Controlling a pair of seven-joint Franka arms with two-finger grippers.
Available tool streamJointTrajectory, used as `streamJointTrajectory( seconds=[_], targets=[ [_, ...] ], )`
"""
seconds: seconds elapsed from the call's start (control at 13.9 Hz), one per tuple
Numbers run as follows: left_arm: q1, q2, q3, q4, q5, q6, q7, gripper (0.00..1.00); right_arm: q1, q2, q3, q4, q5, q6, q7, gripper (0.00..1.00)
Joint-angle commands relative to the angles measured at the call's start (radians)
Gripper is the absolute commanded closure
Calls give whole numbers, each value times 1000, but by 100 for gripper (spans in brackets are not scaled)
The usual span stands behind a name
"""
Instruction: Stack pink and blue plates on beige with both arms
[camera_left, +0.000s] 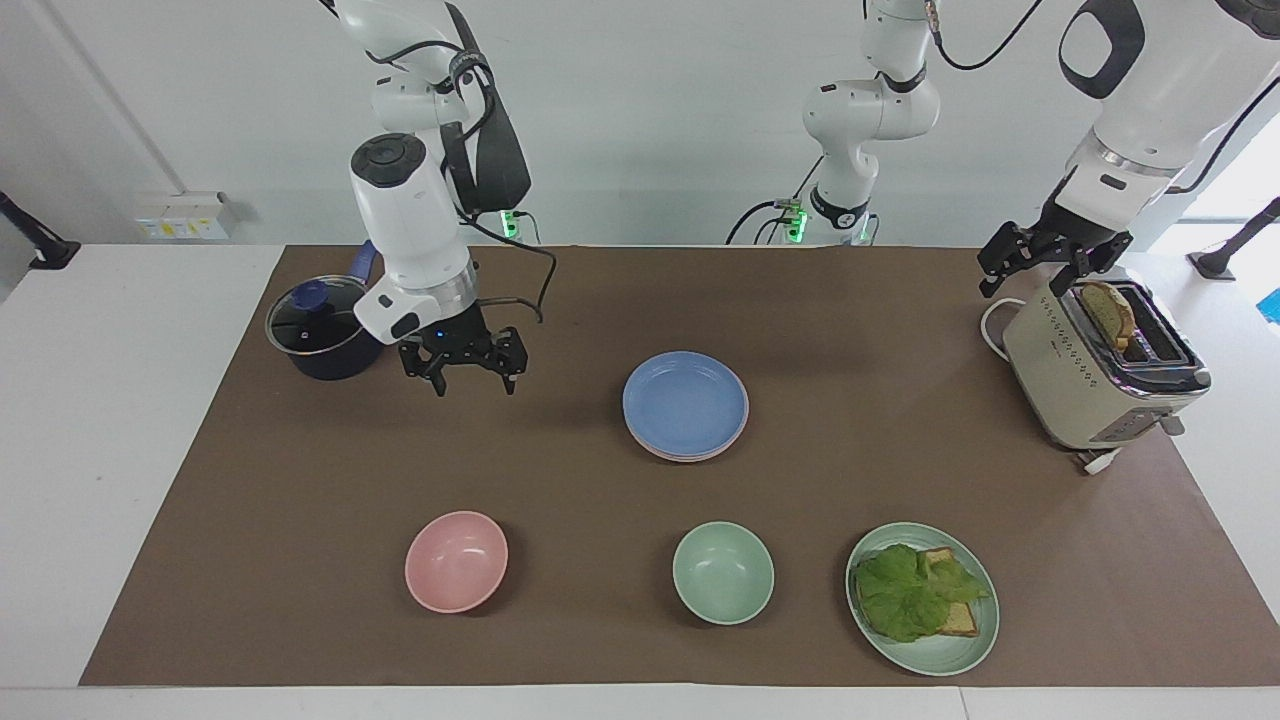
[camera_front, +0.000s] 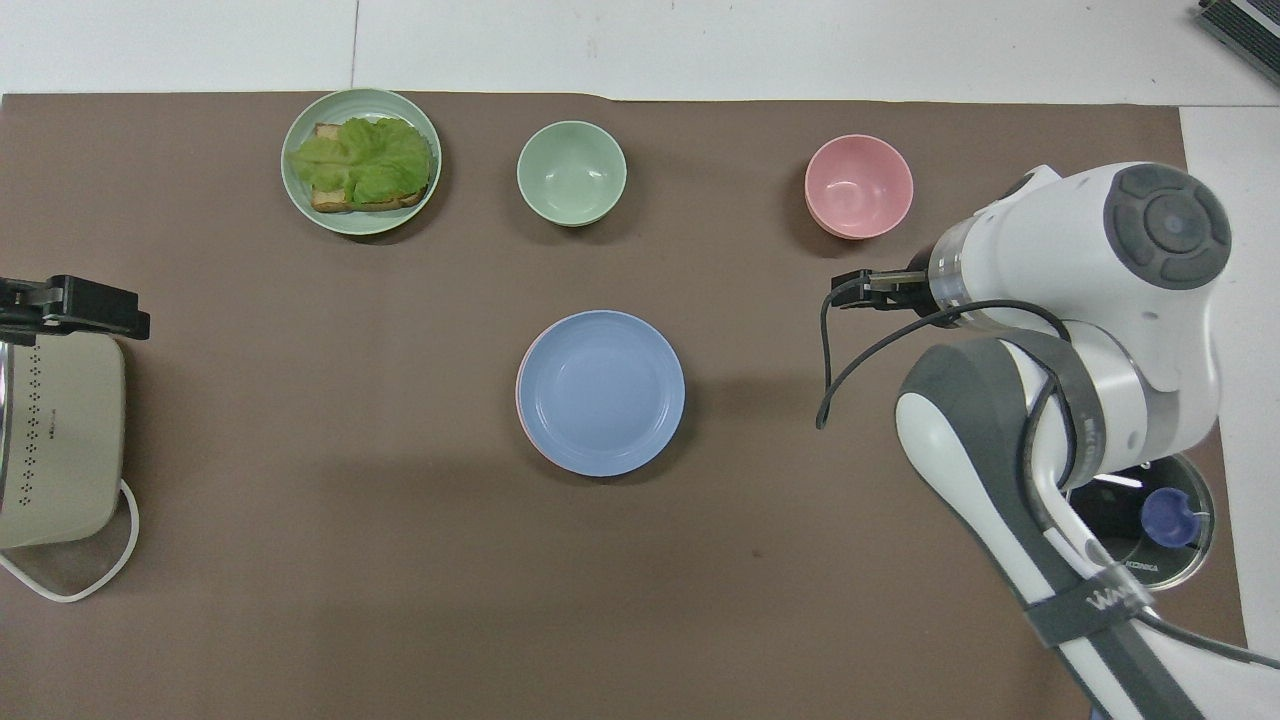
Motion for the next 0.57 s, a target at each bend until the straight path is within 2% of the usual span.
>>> streamJointTrajectory(
  seconds=[0.0,0.22,0.5],
  targets=[
    [2,-5,-2,1,19,-11,5,0,-3,-22,11,41,-32,-44,88,0],
    [2,-5,-2,1,19,-11,5,0,-5,-74,11,61,-27,-119,92,0],
    [2,-5,-2,1,19,-11,5,0,-46,-111,1,178,-26,-298,85,0]
  ],
)
